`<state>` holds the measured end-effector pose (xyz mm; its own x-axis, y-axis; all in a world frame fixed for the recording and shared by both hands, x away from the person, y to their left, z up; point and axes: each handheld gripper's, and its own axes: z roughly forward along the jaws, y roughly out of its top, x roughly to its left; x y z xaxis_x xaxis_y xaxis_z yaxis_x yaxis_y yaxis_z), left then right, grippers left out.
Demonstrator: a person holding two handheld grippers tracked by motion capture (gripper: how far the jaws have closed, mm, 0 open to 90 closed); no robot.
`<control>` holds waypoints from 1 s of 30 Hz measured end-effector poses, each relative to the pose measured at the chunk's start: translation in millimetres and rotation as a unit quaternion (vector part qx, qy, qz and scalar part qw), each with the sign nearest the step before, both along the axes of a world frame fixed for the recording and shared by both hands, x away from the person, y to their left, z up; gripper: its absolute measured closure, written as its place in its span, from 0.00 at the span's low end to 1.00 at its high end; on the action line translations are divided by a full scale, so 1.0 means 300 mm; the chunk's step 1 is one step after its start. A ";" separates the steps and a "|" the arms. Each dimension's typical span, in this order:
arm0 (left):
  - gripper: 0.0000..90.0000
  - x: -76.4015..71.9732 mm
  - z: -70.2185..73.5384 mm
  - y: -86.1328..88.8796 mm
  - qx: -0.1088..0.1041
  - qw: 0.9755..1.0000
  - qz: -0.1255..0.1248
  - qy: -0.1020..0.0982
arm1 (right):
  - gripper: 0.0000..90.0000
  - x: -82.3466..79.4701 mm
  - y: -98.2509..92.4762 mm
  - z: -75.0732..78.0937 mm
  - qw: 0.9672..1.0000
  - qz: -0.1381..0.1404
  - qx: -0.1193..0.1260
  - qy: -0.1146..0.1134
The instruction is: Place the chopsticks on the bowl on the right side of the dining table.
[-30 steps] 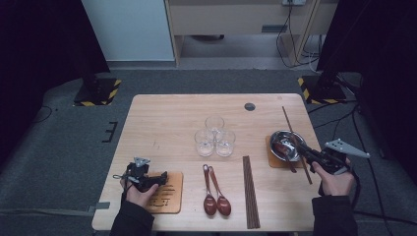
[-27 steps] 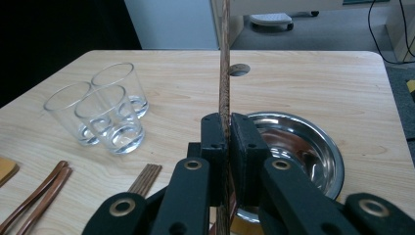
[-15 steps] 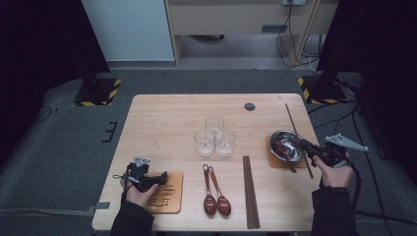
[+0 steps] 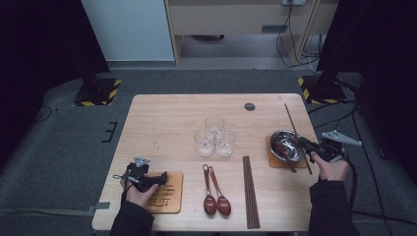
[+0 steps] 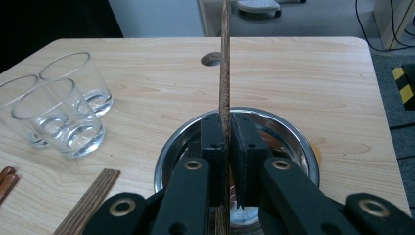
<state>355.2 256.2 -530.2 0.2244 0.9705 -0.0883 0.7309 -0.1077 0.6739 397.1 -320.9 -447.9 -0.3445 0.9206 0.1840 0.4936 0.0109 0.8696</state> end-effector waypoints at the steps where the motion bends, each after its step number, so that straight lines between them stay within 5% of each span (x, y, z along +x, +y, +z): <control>1: 0.01 0.000 0.000 0.000 0.000 1.000 0.000 0.000 | 0.95 0.009 0.000 -0.008 1.000 -0.001 -0.002 0.004; 30: 0.01 0.000 0.000 0.000 0.000 1.000 0.000 0.000 | 0.95 0.109 0.018 -0.094 0.998 0.001 -0.042 0.043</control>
